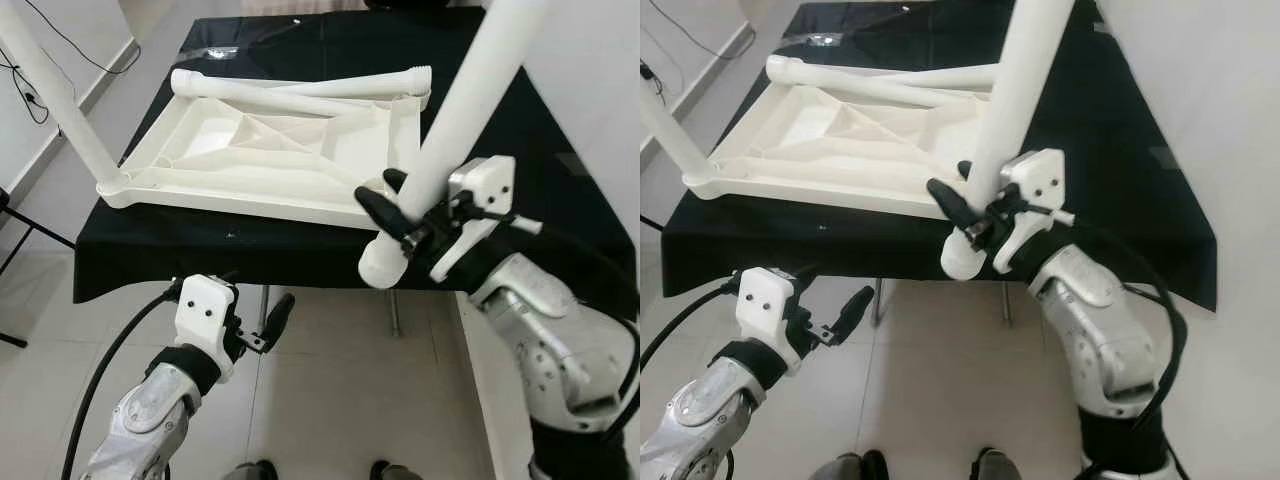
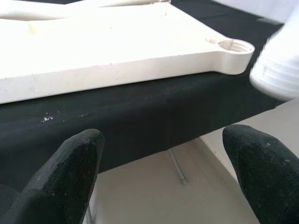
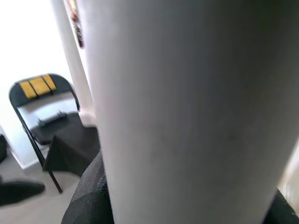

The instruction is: Building children table

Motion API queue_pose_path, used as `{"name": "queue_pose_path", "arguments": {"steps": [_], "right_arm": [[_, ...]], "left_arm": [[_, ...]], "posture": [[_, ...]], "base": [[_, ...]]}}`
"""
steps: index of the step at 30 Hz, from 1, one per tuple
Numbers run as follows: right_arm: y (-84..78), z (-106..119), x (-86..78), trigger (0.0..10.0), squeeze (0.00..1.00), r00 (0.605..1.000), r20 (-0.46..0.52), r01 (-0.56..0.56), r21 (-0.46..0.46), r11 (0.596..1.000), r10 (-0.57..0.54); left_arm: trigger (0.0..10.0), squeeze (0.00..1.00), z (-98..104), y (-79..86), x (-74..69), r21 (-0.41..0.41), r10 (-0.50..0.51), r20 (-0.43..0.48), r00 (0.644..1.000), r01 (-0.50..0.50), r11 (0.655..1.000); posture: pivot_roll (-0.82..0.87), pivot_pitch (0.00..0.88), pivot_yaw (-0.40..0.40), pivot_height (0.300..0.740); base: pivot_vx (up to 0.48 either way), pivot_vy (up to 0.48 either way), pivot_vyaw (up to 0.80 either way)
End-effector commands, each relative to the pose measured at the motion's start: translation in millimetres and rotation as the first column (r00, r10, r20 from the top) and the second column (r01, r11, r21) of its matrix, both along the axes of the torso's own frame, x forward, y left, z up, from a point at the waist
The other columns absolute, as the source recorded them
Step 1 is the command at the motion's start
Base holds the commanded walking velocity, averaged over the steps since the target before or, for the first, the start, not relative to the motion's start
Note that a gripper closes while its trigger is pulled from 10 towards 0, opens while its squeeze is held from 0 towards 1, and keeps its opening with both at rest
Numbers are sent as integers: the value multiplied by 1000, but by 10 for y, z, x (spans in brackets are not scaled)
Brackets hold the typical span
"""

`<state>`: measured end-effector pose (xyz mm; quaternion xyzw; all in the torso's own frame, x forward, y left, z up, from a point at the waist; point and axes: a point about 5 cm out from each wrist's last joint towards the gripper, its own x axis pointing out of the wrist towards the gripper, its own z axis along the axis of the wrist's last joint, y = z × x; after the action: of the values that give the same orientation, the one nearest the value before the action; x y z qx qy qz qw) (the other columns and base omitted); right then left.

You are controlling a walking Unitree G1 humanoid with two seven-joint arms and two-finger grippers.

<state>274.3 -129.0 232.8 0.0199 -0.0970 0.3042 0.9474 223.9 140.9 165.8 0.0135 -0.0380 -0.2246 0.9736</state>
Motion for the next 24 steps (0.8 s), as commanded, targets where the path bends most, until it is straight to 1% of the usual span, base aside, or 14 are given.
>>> {"name": "queue_pose_path", "arguments": {"steps": [1, 3, 6, 7, 8, 9, 11, 12, 13, 14, 17, 18, 21, 24], "right_arm": [[19, -246, -43, 10000, 0, 994, -100, 54, -4, 999, -54], [26, -303, -60, 10000, 0, 990, -118, 75, 34, 997, -70], [30, -339, -64, 10000, 0, 985, -153, 86, 7, 996, -84], [19, -356, -59, 10000, 0, 982, -166, 90, -15, 996, -91], [21, -346, -54, 10000, 0, 984, -157, 87, 3, 996, -86], [24, -335, -49, 10000, 0, 986, -146, 85, 22, 996, -81], [23, -350, -2, 10000, 0, 982, -136, 128, -26, 991, -131], [23, -350, -2, 10000, 0, 982, -136, 128, -26, 991, -131], [34, -343, 19, 10000, 0, 982, -134, 132, -16, 991, -133], [49, -327, 12, 10000, 0, 985, -128, 116, 9, 993, -113], [54, -326, 11, 10000, 0, 986, -127, 114, 10, 993, -112], [59, -325, 9, 10000, 0, 987, -126, 106, 4, 994, -105], [46, -334, 13, 10000, 0, 990, -121, 76, -23, 997, -78], [-25, -359, 32, 10000, 0, 992, -120, 42, -68, 997, -50]], "left_arm": [[10000, 0, -72, 89, -66, -2, 20, -37, 999, -20, 1000], [10000, 0, -113, 120, -94, -10, 35, -59, 998, -36, 999], [10000, 0, -142, 123, -117, -17, 37, -73, 997, -38, 999], [10000, 0, -156, 113, -125, -17, 31, -77, 997, -32, 999], [10000, 0, -169, 92, -123, -19, 21, -80, 997, -22, 1000], [10000, 0, -177, 77, -119, -20, 14, -82, 997, -15, 1000], [10000, 0, -177, 21, -82, -18, -17, -72, 997, 16, 1000], [10000, 0, -177, 21, -82, -18, -17, -72, 997, 16, 1000], [10000, 0, -158, -11, -30, -18, -38, -58, 998, 36, 999], [10000, 0, -141, -20, 2, -20, -48, -49, 998, 47, 999], [10000, 0, -139, -21, 7, -20, -51, -47, 998, 50, 999], [10000, 0, -139, -23, 10, -19, -55, -47, 997, 55, 998], [10000, 0, -147, -70, 13, 23, -121, -40, 992, 122, 992], [10000, 0, -152, -103, 34, 45, -159, -38, 987, 161, 986]], "posture": [[-40, 143, 11, 740], [-36, 135, 16, 740], [-32, 123, 18, 740], [-30, 118, 17, 740], [-32, 108, 20, 740], [-32, 108, 20, 740], [-42, 94, 22, 740], [-42, 94, 22, 740], [-46, 86, 25, 740], [-48, 84, 26, 740], [-48, 84, 26, 740], [-51, 81, 29, 740], [-48, 77, 30, 740], [-48, 76, 29, 740]], "base": [[352, 0, 800], [373, 0, 797], [382, 0, 0], [398, 0, 800], [416, 0, 800], [416, 0, 800], [426, 0, 0], [428, 0, 0], [428, 0, 0], [428, 0, 0], [428, 0, 0], [424, 0, 0], [429, 0, 0], [390, 0, 0]]}}
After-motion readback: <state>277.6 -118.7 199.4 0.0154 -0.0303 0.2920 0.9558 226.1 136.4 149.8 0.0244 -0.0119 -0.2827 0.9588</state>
